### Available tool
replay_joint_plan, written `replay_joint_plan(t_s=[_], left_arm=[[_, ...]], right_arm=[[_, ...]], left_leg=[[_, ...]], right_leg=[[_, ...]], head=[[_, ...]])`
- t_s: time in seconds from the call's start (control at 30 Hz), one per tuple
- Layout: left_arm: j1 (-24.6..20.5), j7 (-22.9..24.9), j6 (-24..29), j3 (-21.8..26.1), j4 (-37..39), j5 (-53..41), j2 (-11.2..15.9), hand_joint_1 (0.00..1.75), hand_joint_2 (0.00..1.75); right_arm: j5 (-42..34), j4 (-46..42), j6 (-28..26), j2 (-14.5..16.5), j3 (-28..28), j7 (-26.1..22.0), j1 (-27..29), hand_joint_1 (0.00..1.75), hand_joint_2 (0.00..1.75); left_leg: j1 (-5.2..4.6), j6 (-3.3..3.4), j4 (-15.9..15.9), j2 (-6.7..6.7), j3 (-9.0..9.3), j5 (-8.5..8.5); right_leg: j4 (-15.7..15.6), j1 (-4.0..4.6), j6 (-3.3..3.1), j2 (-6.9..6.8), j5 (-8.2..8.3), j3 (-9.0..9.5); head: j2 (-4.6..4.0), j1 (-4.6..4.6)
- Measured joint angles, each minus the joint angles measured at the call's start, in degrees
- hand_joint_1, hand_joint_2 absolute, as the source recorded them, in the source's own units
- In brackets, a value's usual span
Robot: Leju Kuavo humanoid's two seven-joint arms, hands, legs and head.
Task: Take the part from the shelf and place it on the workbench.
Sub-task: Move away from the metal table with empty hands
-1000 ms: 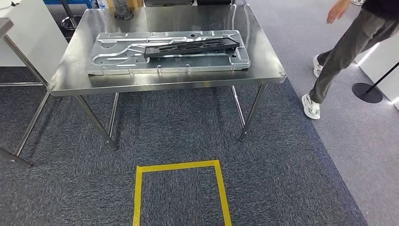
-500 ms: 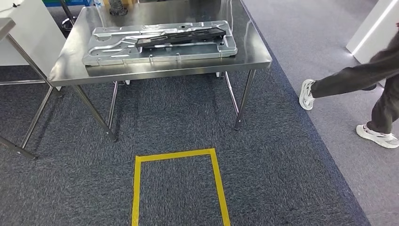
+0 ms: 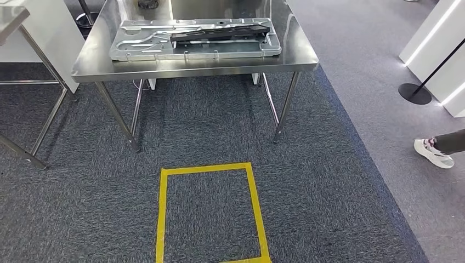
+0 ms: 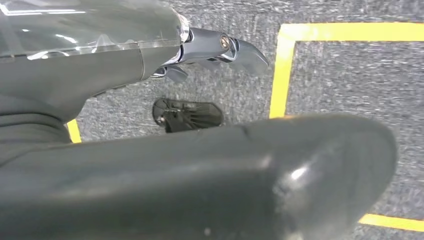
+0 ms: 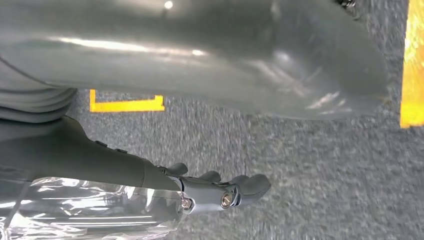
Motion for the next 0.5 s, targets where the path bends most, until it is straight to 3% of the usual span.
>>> replay_joint_plan(t_s=[0.03, 0.07, 0.1, 0.13, 0.2, 0.23, 0.3, 0.37, 0.43, 0.5], left_arm=[[0.0, 0.1, 0.1, 0.0, 0.0, 0.0, 0.0, 0.0, 0.0], [0.0, 0.2, 0.1, 0.0, 0.0, 0.0, 0.0, 0.0, 0.0], [0.0, 0.3, 0.2, 0.0, 0.0, 0.0, 0.0, 0.0, 0.0], [0.0, 0.5, 0.4, 0.0, 0.0, 0.0, 0.0, 0.0, 0.0], [0.0, 1.1, 0.7, 0.0, 0.0, 0.0, 0.0, 0.0, 0.0], [-0.1, 1.4, 0.8, 0.0, 0.0, -0.1, 0.0, 0.0, 0.0], [-0.2, 1.8, 0.8, 0.0, 0.0, -0.3, 0.0, 0.0, 0.0], [-0.3, 2.0, 0.8, 0.0, 0.0, -0.4, 0.0, 0.0, 0.0], [-0.3, 2.0, 0.7, 0.0, 0.0, -0.5, 0.0, 0.0, 0.0], [-0.2, 2.0, 0.7, 0.0, 0.0, -0.5, 0.0, 0.0, 0.0]], right_arm=[[0.0, 0.0, 0.1, 0.1, 0.0, -0.1, 0.0, 0.0, 0.0], [-0.2, 0.0, 0.2, 0.2, 0.0, -0.2, 0.0, 0.0, 0.0], [-0.4, 0.1, 0.7, 0.2, 0.0, -0.3, 0.0, 0.0, 0.0], [-0.6, 0.1, 1.4, 0.2, 0.0, -0.5, 0.0, 0.0, 0.0], [-1.4, 0.1, 3.3, 0.2, 0.0, -0.7, -0.2, 0.0, 0.0], [-1.8, 0.1, 4.3, 0.2, 0.0, -0.6, -0.3, 0.0, 0.0], [-2.4, 0.1, 5.5, 0.2, -0.2, -0.2, -0.4, 0.0, 0.0], [-2.8, 0.1, 5.8, 0.2, -0.5, 0.4, -0.4, 0.0, 0.87], [-2.9, 0.1, 5.5, 0.2, -0.7, 0.8, -0.4, 0.0, 1.75], [-3.0, 0.1, 5.0, 0.0, -0.9, 1.5, -0.3, 0.0, 1.75]], left_leg=[[-0.07, -0.03, 0.1, 0.0, -0.57, 0.37], [-0.1, -0.09, 0.3, 0.01, -1.14, 0.67], [-0.11, -0.18, 0.5, 0.01, -1.63, 0.92], [-0.12, -0.29, 0.7, 0.0, -1.98, 1.11], [-0.21, -0.64, 1.1, -0.01, -2.47, 1.41], [-0.25, -0.87, 1.2, 0.01, -2.56, 1.55], [-0.25, -1.47, 1.2, 0.05, -2.71, 1.88], [-0.17, -2.07, 2.1, -0.07, -3.14, 1.23], [0.01, -2.62, 6.8, -0.29, -5.2, -1.96], [0.33, -3.15, 14.9, -0.37, -8.68, -5.94]], right_leg=[[2.6, -0.04, 0.09, 0.0, -0.6, -0.46], [3.0, -0.04, 0.09, 0.0, -0.07, 0.13], [1.1, -0.03, 0.0, 0.0, 1.18, 1.99], [-2.9, -0.01, -0.22, 0.0, 2.58, 4.94], [-11.6, 0.24, -0.81, -0.02, 3.8, 10.72], [-14.1, 0.4, -1.13, -0.02, 3.87, 12.24], [-15.3, 0.63, -1.69, -0.03, 3.92, 12.52], [-15.9, 0.38, -2.36, -0.15, 4.33, 12.46], [-16.3, 0.17, -2.93, -0.28, 4.83, 12.25], [-16.0, 0.28, -3.21, -0.3, 5.04, 11.69]], head=[[0.0, 0.0], [0.0, 0.0], [0.0, 0.0], [0.0, 0.0], [0.0, -0.01], [0.0, -0.02], [0.0, -0.03], [0.0, -0.02], [0.0, -0.03], [0.0, -0.04]])
